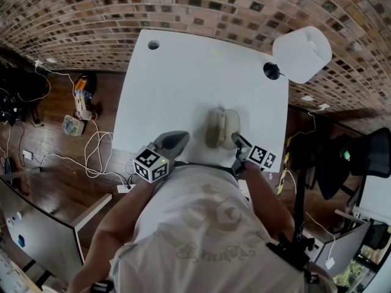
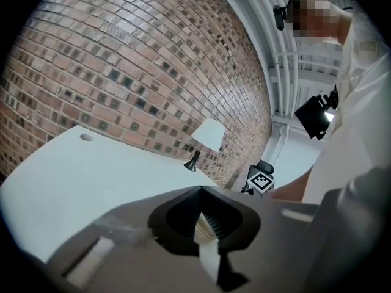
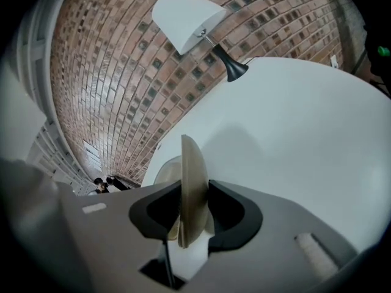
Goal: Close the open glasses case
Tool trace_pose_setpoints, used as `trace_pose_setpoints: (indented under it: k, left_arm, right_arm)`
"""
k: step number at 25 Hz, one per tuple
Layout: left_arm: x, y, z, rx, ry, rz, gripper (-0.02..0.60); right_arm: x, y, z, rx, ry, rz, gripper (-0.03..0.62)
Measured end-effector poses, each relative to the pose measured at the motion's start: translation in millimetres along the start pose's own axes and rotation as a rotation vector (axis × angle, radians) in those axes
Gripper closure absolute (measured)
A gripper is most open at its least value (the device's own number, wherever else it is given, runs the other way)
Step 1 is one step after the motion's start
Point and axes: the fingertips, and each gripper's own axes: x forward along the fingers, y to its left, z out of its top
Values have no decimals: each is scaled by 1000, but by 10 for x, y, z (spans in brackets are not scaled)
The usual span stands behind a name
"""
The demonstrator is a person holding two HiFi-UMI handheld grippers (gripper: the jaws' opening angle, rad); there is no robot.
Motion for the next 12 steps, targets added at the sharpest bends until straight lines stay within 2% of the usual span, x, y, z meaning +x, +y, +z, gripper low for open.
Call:
trace_pose_setpoints:
  k: [7, 12]
  left_arm:
    - [-5, 24, -38, -12, 2, 3, 576]
    - [-23, 21, -70, -23, -4, 9, 577]
  right_arm:
    - [-174, -153, 394, -76, -40, -76, 456]
    - [-178, -98, 488, -151, -40, -112, 447]
